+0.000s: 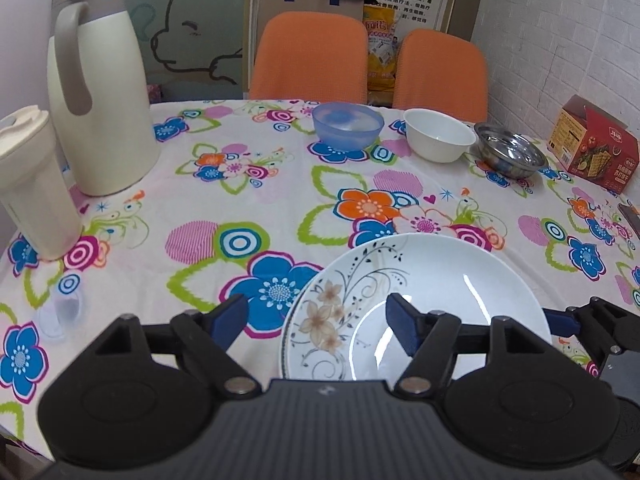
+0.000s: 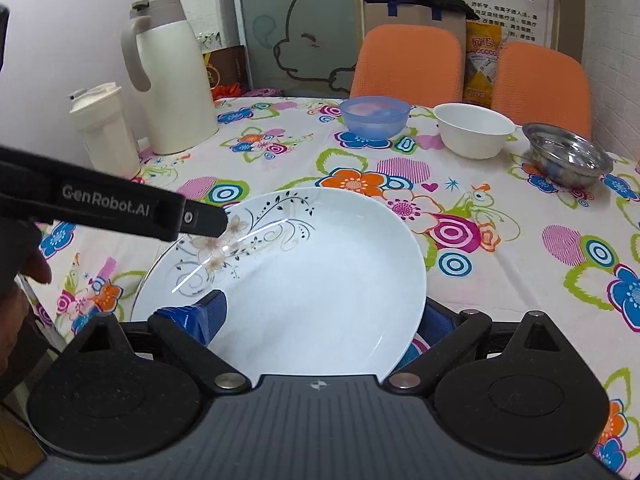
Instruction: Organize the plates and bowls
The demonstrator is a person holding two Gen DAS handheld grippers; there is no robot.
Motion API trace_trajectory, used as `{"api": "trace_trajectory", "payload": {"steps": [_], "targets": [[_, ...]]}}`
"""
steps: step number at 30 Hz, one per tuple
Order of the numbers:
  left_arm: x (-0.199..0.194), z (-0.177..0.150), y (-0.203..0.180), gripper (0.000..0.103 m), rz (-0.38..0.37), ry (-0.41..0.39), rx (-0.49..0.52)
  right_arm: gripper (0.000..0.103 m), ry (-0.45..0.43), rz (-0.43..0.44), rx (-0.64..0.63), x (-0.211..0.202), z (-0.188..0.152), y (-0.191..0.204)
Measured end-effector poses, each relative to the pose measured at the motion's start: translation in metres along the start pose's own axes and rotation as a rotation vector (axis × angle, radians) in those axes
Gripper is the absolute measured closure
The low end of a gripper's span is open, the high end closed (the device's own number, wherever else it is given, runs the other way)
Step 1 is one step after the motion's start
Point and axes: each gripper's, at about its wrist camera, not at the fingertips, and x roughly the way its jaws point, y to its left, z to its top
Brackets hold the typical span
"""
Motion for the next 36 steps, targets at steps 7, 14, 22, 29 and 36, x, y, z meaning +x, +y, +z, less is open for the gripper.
{"api": "trace_trajectory", "payload": {"steps": [7,14,22,29,36], "targets": [[0.001,0.009,-0.014,0.033,-0.012,-0.008,0.018,0.018,-0.083,0.019,0.083,-0.013,0.008,-0.029],[0.020,0.029,-0.037,0.030,-0.089,0.024,0.039,0.018,-0.133,-0.089,0.204,-0.021,0.031,-0.117],[0.078,0.077,-0.099,0.030,-0.215,0.112,0.052,0.018,-0.110,-0.233,0.244,-0.006,0.062,-0.222],[0.150,0.136,-0.149,0.030,-0.254,0.175,-0.098,0.018,-0.084,-0.247,0.300,0.034,0.097,-0.300],[0.178,0.145,-0.154,0.030,-0.199,0.220,-0.165,0.019,0.152,-0.261,0.204,0.109,0.127,-0.343]]}}
